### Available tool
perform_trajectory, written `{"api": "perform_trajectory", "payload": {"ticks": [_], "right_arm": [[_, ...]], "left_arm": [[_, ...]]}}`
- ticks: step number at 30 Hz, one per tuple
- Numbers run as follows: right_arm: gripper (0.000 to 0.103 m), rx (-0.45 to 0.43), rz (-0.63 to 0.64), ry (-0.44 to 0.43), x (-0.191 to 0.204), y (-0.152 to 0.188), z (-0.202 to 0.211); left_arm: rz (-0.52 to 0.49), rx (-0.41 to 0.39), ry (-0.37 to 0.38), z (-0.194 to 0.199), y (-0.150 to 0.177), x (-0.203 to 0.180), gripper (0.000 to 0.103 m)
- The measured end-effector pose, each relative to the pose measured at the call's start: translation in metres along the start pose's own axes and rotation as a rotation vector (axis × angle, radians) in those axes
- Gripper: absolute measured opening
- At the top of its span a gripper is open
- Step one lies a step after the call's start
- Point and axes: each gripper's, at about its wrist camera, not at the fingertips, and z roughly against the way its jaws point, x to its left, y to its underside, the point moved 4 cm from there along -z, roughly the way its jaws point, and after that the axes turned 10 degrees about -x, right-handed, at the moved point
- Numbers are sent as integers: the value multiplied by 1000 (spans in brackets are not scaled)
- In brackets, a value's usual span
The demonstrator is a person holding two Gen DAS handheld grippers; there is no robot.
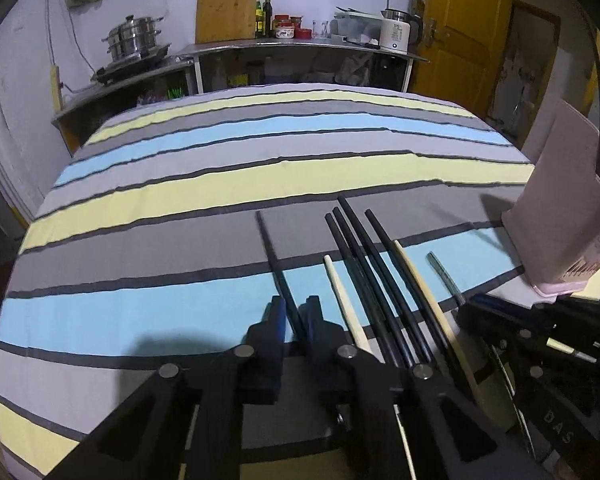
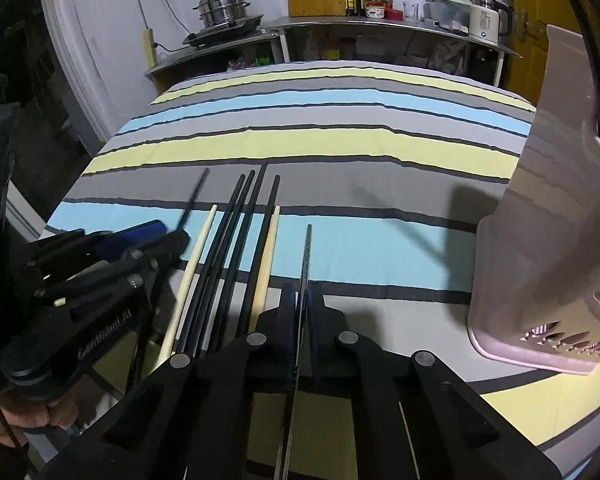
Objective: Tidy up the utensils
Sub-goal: 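Close the left gripper on a black chopstick while the right gripper closes on a metal chopstick, then carry both held chopsticks over the pink utensil holder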
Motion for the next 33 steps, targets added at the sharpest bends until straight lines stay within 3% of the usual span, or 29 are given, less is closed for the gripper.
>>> {"api": "perform_trajectory", "payload": {"ticks": [5, 19, 33], "right_arm": [[5, -28, -15, -25, 0, -3, 18], [5, -180, -36, -65, 3, -27, 100], [5, -299, -73, -71, -4, -41, 167]], "left_arm": [[50, -20, 42, 15, -5, 7, 6], [75, -189, 147, 122, -39, 0, 5], [67, -249, 227, 182, -62, -23, 5]]}}
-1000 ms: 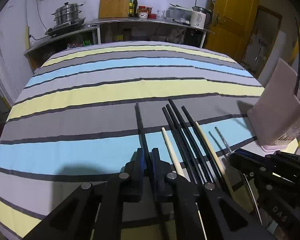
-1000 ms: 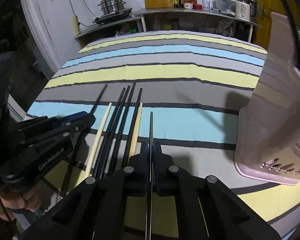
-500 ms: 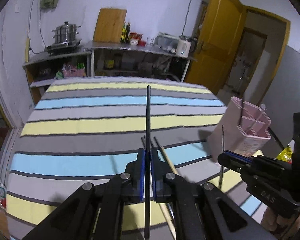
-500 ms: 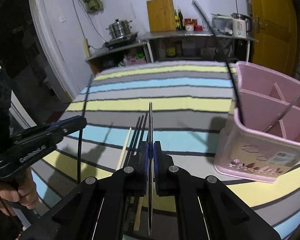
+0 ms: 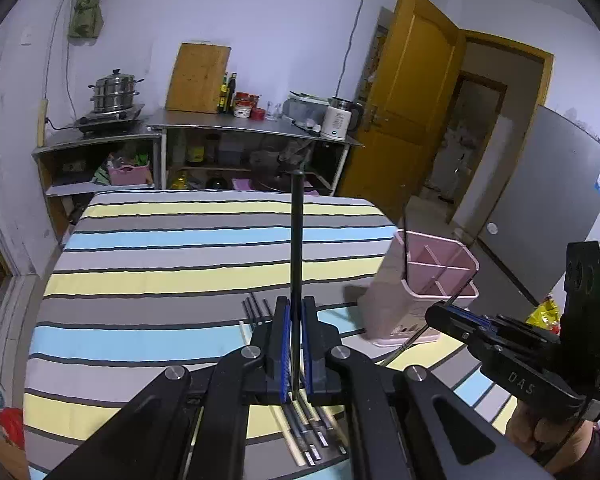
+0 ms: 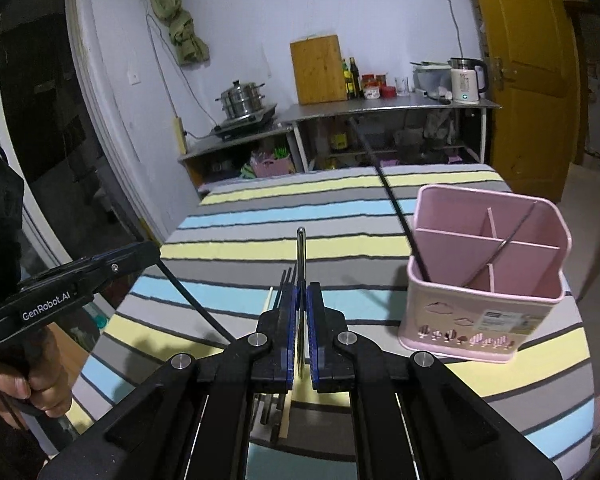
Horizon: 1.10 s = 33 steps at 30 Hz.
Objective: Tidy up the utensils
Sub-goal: 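Carry both held chopsticks over the pink utensil holder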
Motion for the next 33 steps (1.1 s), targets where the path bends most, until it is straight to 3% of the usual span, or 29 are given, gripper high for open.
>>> {"api": "perform_trajectory", "payload": {"ticks": [10, 18, 26, 33], "right_arm": [[5, -52, -35, 46, -32, -13, 30], [5, -152, -70, 121, -68, -50, 60], [5, -255, -107, 181, -96, -84, 77], [5, -257, -124, 206, -111, -84, 62]], "left_arm": [[-13, 23, 107, -9, -13, -49, 5], [-58, -15, 203, -25, -48, -105, 5], [-59, -58, 230, -53, -85, -133, 5], [-68, -50, 212, -89, -87, -137, 5]]}}
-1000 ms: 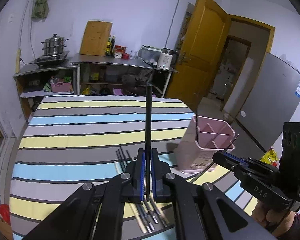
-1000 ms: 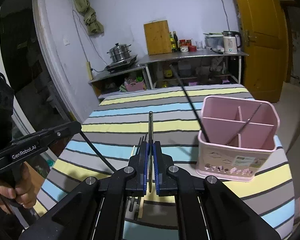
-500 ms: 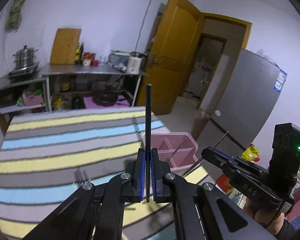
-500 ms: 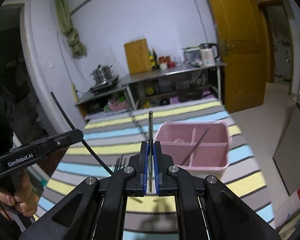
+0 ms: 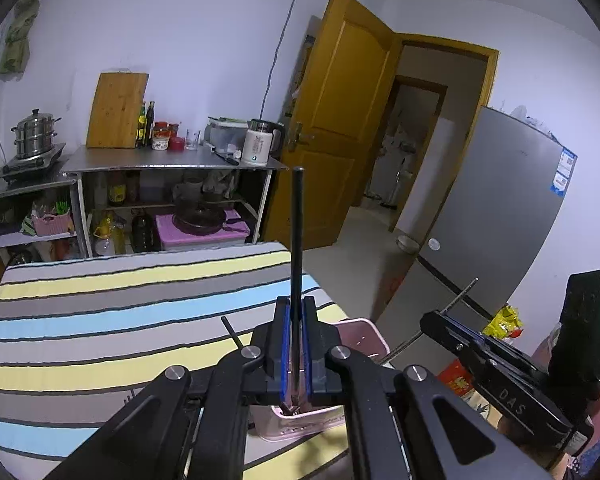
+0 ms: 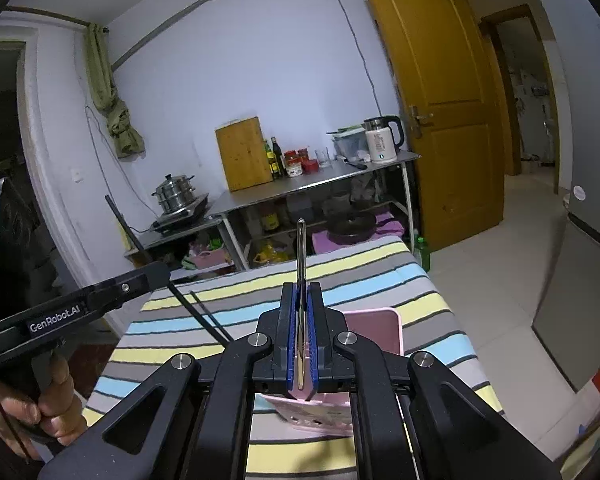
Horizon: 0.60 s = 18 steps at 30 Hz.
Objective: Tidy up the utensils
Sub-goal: 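Carry both held chopsticks over the pink utensil holder, then open both grippers to drop the chopsticks into the pink holder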
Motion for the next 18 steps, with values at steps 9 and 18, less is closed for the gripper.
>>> {"api": "perform_trajectory", "payload": {"ticks": [9, 18], "right_arm": [[5, 78, 12, 18, -8, 37, -27], [5, 170, -8, 31, -21, 69, -47]], "left_arm": [[-1, 71, -10, -34, 34, 12, 5], [-18, 132, -22, -53, 63, 17, 5]]}}
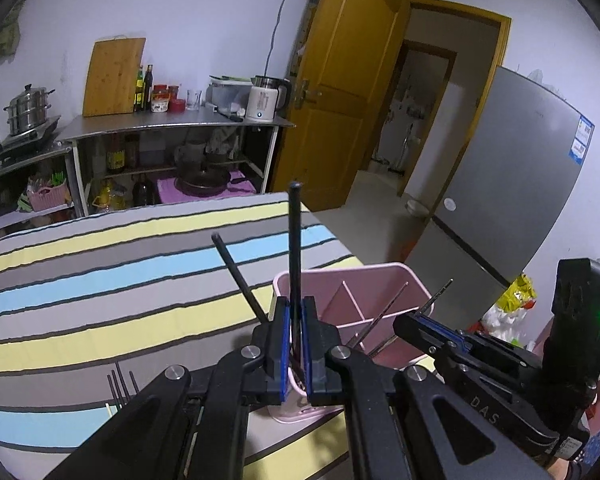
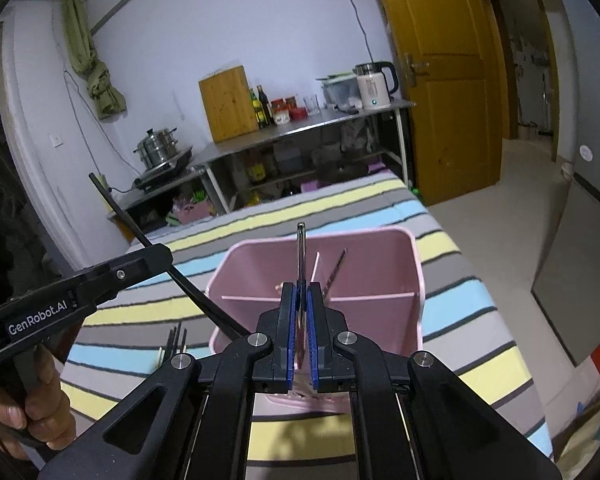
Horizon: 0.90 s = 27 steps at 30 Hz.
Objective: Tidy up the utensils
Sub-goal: 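Open both grippers to drop the chopsticks into the pink holder, then move both grippers back to the remaining chopsticks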
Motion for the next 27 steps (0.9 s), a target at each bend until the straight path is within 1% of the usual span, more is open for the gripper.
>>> {"api": "perform_trajectory", "payload": {"ticks": [6, 8, 12, 20, 27], "right_arm": [[6, 24, -7, 7, -3, 3, -2], [10, 21, -1, 9, 0, 2, 1], [12, 14, 7, 13, 1, 3, 9], [13, -6, 26, 13, 8, 4, 34], [13, -42, 72, -18, 27, 3, 64]], "left_arm": [[-9, -3, 0, 3, 4, -1, 6], [-15, -9, -3, 7, 5, -1, 6], [-24, -28, 1, 21, 9, -3, 8], [-22, -66, -19, 62, 20, 0, 10], [-6, -103, -44, 107, 33, 8, 10]]}}
